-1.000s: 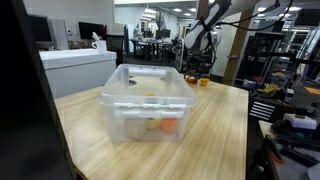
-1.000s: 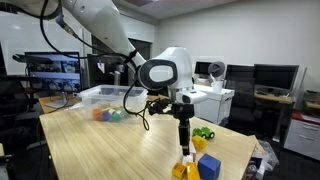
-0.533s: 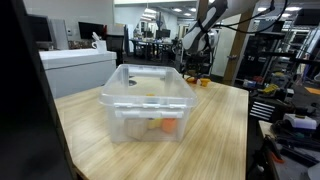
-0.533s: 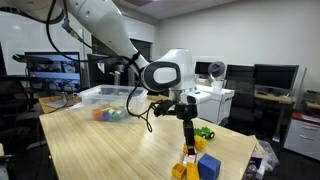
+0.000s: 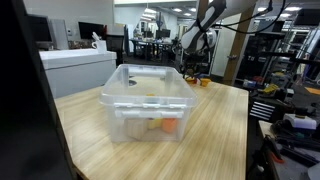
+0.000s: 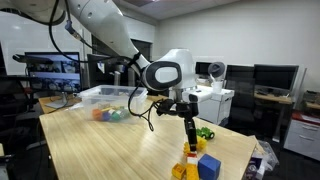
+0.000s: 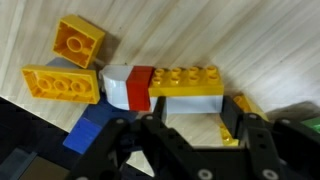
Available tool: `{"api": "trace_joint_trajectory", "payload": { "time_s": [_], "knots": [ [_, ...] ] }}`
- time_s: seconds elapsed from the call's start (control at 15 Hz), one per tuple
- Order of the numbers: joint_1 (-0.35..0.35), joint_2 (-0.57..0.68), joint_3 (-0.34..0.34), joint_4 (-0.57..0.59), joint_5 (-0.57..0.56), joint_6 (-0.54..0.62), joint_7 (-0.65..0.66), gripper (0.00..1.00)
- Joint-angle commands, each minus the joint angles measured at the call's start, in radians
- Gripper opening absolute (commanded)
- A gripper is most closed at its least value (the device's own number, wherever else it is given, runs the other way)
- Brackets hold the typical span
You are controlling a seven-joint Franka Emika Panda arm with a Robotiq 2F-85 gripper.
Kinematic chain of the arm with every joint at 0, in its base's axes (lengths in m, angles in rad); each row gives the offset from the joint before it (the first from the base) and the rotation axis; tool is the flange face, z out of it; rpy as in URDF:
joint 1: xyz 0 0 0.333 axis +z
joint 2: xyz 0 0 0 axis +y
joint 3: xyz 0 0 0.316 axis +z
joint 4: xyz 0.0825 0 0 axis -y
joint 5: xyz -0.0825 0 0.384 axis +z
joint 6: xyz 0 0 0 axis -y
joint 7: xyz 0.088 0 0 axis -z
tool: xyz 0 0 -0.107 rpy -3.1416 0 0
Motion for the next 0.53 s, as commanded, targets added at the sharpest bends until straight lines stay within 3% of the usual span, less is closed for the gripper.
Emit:
{"api": "trace_joint_trajectory", "payload": {
  "time_s": [0.0,0.27,0.33,0.47],
  "knots": [
    [-0.017,-0.005,0.026,-0.013,-0.007,-0.007,-0.032,0.28],
    [0.004,-0.037,0.027,-0.028,-0.02,-0.01,-0.03,0.01],
    [0.005,-0.039,0.03,-0.029,-0.02,-0.012,-0.033,0.41],
    [0.001,-0.033,0.033,-0.029,-0.016,-0.013,-0.03,0.39]
  ]
}}
